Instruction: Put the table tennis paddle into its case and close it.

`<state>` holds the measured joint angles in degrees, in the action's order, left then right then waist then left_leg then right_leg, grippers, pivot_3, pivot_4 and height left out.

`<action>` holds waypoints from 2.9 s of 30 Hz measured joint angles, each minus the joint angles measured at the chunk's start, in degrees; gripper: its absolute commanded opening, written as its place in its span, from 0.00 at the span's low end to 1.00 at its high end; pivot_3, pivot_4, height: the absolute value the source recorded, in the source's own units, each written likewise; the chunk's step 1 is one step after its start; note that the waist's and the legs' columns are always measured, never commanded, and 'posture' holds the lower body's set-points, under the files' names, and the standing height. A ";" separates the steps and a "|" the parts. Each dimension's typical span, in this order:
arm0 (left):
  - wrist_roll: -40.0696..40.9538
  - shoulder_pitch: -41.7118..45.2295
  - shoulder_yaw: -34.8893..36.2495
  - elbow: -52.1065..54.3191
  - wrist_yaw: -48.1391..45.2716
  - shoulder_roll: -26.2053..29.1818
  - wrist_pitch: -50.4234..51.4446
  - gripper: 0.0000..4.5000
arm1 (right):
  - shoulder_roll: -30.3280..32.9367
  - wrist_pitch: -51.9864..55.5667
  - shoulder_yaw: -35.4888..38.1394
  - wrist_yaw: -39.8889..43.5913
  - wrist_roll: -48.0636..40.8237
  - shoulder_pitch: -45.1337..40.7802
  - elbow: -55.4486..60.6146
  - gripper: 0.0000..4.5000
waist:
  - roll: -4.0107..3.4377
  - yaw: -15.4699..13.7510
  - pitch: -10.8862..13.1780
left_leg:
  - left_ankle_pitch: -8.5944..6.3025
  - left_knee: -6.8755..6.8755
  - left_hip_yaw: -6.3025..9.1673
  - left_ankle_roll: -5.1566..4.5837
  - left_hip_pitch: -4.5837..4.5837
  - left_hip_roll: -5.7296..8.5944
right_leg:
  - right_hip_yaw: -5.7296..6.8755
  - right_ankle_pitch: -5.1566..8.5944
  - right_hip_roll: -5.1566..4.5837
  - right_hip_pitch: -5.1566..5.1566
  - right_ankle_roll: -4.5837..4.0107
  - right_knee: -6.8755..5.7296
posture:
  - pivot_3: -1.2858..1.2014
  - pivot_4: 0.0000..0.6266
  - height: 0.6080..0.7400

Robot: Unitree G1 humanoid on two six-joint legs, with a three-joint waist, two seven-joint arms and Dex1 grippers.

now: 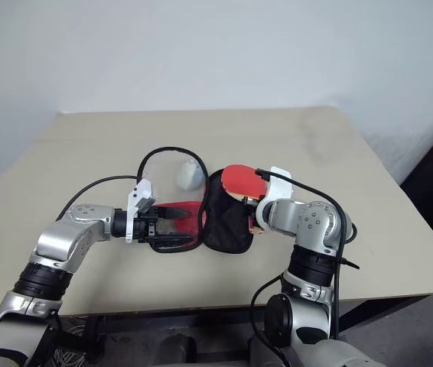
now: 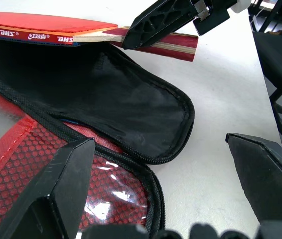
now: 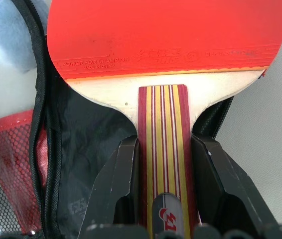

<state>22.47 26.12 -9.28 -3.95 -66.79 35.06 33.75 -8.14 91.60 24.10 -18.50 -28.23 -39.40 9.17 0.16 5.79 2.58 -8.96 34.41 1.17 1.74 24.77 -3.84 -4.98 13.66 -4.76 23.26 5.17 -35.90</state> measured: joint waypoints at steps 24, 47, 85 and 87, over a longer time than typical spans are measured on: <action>0.00 0.00 0.00 0.02 0.19 0.02 0.57 1.00 | -0.02 0.46 -3.37 0.80 -1.10 0.35 -1.09 0.25 | 0.00 -0.02 0.00 | 0.01 -0.03 0.00 -0.01 0.00 0.00 | 0.01 0.00 0.00 0.00 0.00 0.00 | 0.52 0.00 1.00; 0.00 0.57 -0.16 0.09 -1.54 0.63 -0.21 1.00 | 10.23 -8.83 -21.27 12.92 0.13 5.07 4.04 0.98 | 0.03 -0.10 0.02 | 0.01 -0.06 0.01 0.00 0.04 0.03 | 0.02 0.03 -0.02 -0.01 0.01 0.14 | 0.52 0.00 1.00; -8.20 -0.09 13.22 -29.16 5.17 3.22 -33.84 1.00 | 31.26 -61.03 -26.56 54.94 8.28 26.37 -10.85 0.98 | 0.37 -1.74 0.01 | -0.03 0.12 -0.22 0.09 -0.12 0.12 | -0.23 0.03 -0.05 -0.16 0.07 0.04 | 0.52 0.00 1.00; -8.53 -0.24 12.69 -29.16 4.79 2.64 -34.46 1.00 | 30.62 -61.08 -26.95 54.91 8.41 26.26 -10.80 0.98 | 0.40 -1.75 -0.01 | -0.06 0.14 -0.22 0.13 -0.12 0.12 | -0.23 0.03 -0.05 -0.18 0.07 0.04 | 0.52 0.00 1.00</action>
<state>13.94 25.88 3.41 -33.11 -62.01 37.70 -0.72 22.48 30.53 -2.85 36.41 -19.83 -13.14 -1.63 0.55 4.03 2.58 -9.02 34.55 0.95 1.87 24.65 -3.72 -5.21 13.69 -4.81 23.07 5.24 -35.86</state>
